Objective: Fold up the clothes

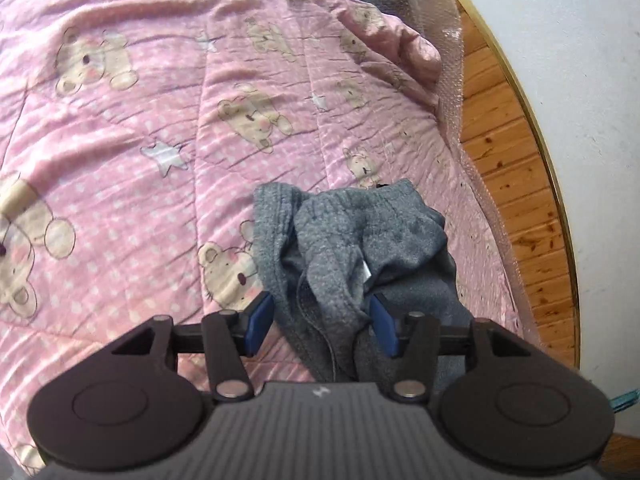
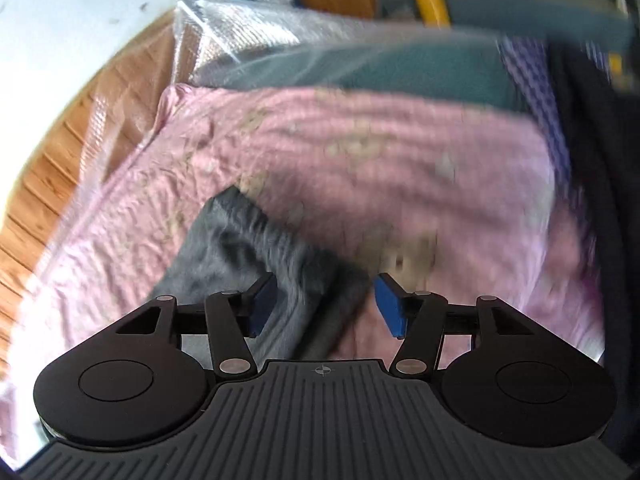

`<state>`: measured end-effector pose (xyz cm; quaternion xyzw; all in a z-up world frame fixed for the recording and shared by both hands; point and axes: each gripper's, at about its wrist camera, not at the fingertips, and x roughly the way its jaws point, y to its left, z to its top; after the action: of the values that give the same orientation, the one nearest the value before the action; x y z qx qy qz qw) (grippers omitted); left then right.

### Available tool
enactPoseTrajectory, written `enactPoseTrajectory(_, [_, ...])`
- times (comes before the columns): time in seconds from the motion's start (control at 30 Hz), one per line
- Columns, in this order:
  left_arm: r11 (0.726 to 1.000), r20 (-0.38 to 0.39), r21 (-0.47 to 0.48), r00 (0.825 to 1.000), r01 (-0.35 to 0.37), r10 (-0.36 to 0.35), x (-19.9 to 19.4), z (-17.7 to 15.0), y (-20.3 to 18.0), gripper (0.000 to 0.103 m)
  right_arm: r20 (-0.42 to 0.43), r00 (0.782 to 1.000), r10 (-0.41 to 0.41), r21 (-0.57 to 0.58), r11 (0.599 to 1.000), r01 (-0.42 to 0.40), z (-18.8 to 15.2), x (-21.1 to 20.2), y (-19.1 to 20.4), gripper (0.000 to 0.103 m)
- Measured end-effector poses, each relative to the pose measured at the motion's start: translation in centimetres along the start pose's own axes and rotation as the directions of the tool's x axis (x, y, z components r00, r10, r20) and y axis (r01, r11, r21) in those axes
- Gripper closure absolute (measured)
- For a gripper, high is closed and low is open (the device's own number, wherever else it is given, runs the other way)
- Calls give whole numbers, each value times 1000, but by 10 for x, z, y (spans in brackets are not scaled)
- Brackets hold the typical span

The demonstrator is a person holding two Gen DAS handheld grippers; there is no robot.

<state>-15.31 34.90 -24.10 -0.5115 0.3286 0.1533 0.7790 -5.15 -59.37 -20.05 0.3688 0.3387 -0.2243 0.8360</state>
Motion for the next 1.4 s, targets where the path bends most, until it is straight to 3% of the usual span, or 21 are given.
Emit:
enactPoseTrajectory(0.1, [997, -10, -66, 999, 49, -50, 19, 0, 4, 50, -37, 998, 49, 41, 998, -47, -8, 16, -3, 43])
enactPoseTrajectory(0.23, [983, 16, -160, 996, 89, -88, 33, 3, 7, 50, -26, 997, 78, 41, 996, -77, -5, 27, 8, 43])
enactPoseTrajectory(0.27, [984, 14, -156, 996, 86, -85, 32, 2, 10, 50, -27, 997, 78, 51, 996, -77, -4, 30, 10, 43])
enactPoseTrajectory(0.33, [986, 11, -149, 997, 79, -78, 29, 1, 14, 60, -29, 996, 82, 72, 994, -80, -3, 33, 11, 42])
enactPoseTrajectory(0.47, [979, 31, -169, 993, 119, -115, 27, 3, 23, 58, -15, 993, 116, 93, 989, -114, -10, 29, 1, 46])
enactPoseTrajectory(0.57, [981, 33, -140, 991, 136, -133, 43, 13, 11, 55, -10, 995, 98, 118, 988, -96, -5, 33, 1, 60])
enactPoseTrajectory(0.6, [985, 34, -122, 992, 122, -119, 44, 16, 4, 62, -10, 996, 89, 126, 988, -87, -3, 35, 2, 65])
enactPoseTrajectory(0.63, [989, 34, -105, 994, 108, -105, 45, 18, -4, 83, -9, 997, 78, 124, 989, -77, 0, 36, 5, 79])
enactPoseTrajectory(0.67, [992, 35, -88, 995, 94, -91, 46, 20, -11, 83, -9, 998, 65, 113, 992, -64, 4, 37, 10, 91])
enactPoseTrajectory(0.7, [994, 36, -71, 996, 80, -78, 48, 23, -18, 86, -9, 999, 52, 102, 994, -51, 8, 38, 16, 96])
enactPoseTrajectory(0.8, [968, 95, -202, 986, 151, -134, 20, 24, -34, 88, 60, 995, 82, 46, 995, -85, 19, 11, 43, 98])
enactPoseTrajectory(0.93, [948, 147, -219, 968, 231, -202, -22, 32, -74, 89, 152, 979, 137, -34, 990, -134, 36, -31, 82, 99])
enactPoseTrajectory(1.1, [951, 164, -271, 981, 149, -107, 3, 81, -144, 88, 155, 976, 154, -104, 985, -139, 70, -63, 123, 99])
enactPoseTrajectory(1.23, [946, 174, -312, 984, 83, -30, 22, 120, -200, 84, 27, 996, 90, -155, 984, -84, 97, 13, 176, 99])
enactPoseTrajectory(1.33, [939, 178, -343, 984, 34, 30, 38, 150, -243, 79, -67, 997, 35, -197, 979, -48, 117, 69, 215, 98])
enactPoseTrajectory(1.4, [940, 109, -314, 978, -134, 176, 122, 169, -250, 78, -128, 992, -3, -226, 974, -26, 130, 107, 241, 98])
